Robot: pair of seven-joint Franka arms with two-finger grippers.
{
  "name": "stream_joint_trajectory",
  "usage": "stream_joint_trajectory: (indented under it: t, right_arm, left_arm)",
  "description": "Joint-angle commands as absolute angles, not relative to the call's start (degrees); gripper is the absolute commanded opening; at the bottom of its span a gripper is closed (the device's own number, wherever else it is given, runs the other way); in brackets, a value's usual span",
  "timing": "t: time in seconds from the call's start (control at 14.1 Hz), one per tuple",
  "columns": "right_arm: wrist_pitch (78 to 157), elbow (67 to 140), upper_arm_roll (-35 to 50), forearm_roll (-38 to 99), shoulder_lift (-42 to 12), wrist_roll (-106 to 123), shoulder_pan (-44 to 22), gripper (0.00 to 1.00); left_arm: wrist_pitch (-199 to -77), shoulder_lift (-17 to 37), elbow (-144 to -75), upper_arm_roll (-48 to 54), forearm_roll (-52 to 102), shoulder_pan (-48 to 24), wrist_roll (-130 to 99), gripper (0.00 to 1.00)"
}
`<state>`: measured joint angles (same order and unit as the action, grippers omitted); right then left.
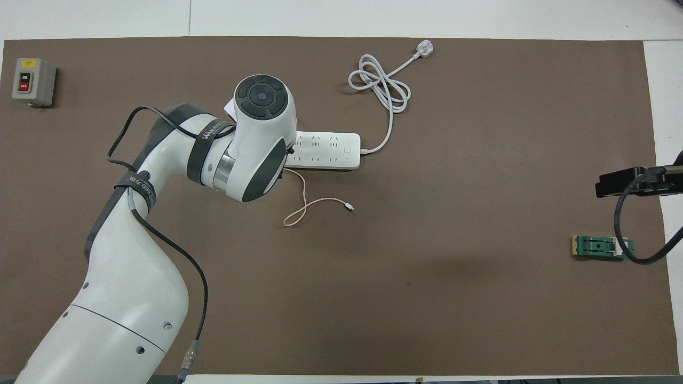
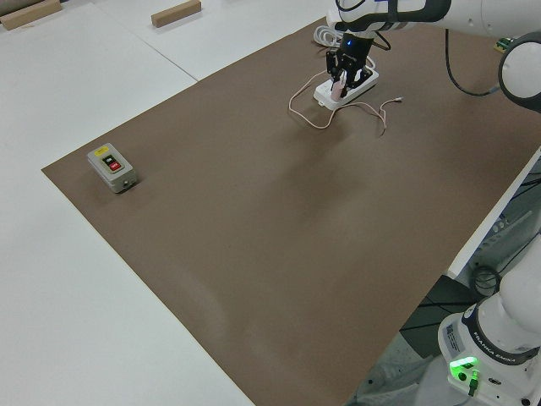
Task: Plug charger into power strip
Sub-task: 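Press the charger into a socket of the power strip with the left gripper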
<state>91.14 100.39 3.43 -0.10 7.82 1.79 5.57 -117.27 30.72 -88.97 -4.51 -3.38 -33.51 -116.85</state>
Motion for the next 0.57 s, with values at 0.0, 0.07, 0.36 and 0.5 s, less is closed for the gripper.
stream_joint_trajectory:
  t: [0.0, 0.07, 0.36, 0.5]
  right_arm:
    - [90.7, 100.81, 3.69, 0.97, 8.61, 2.55, 6.42, 1.0]
    - [90.7, 100.72, 3.69, 0.97, 8.61, 2.55, 6.42, 1.0]
    - [90.7, 100.72, 3.69, 0.97, 8.61, 2.64, 6.42, 1.0]
    - [90.79, 100.64, 3.69, 0.97, 8.53, 2.55, 6.42, 1.0]
  left_arm:
    - [-125.51, 34.19, -91.14, -2.73, -0.78, -35.86, -118.83, 0.0]
    - [-125.68, 34.36, -91.14, -2.72, -0.96, -35.77, -118.74, 0.0]
    - [-125.33, 35.42, -90.53, -2.55, -1.93, -35.16, -116.9, 0.0]
    - [-123.67, 35.42, -90.09, -2.55, -1.93, -35.16, -116.46, 0.0]
